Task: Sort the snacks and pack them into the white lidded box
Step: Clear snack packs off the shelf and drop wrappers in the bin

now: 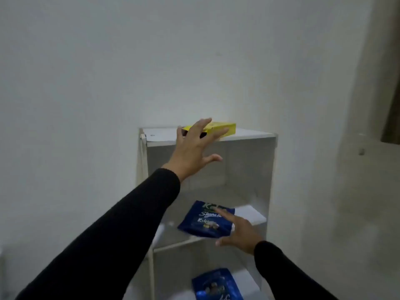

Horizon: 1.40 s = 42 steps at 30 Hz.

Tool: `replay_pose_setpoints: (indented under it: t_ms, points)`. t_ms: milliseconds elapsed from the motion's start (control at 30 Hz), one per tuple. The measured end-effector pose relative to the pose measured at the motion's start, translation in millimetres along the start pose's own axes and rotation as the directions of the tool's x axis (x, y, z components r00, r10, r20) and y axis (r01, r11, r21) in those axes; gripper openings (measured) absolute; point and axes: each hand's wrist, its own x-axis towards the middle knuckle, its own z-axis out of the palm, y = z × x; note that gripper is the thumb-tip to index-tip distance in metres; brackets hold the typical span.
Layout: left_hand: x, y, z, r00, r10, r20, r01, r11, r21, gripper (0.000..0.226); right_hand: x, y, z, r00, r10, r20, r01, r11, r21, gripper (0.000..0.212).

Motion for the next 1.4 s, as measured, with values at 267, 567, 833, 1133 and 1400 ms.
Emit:
replay_pose_setpoints:
  t_ms: [267, 567, 833, 1133, 1400]
  points:
    - [19.4, -3.0, 11.2, 0.993, -0.069, -0.091, 0.081, 0.988, 0.132, 0.049, 34.3, 35.6, 10.6, 0.986, -0.098, 0.137, 0.093, 0.995, 0.04, 0.097]
    - [21.2, -2.4, 9.3, 0.981, -0.139, -0.137, 0.136, 0.99, -0.031, 0.042, 43.7, 23.5, 11.4, 0.987, -0.157, 0.028, 0.151, 0.976, 0.155, 0.062]
    - [24.7, 15.1, -9.6, 0.97, -0.15, -0.192, 0.14, 0.988, -0.065, 0.031, 31.1, -18.0, -26.4, 0.981, -0.143, -0.135, 0.165, 0.971, 0.171, 0.037]
    - [15.5, 54.9, -39.8, 0.988, -0.013, -0.154, -0.059, 0.89, -0.452, 0.027, -46.4, -53.2, -60.5, 0.892, 0.081, -0.445, -0.063, 0.996, 0.056, 0.013]
    - [-30.2, 127.5, -11.9, 0.995, 0.037, 0.093, 0.026, 0.801, -0.599, 0.028, -184.6, -51.7, -74.7, 0.754, 0.339, -0.563, -0.439, 0.897, -0.048, 0.026]
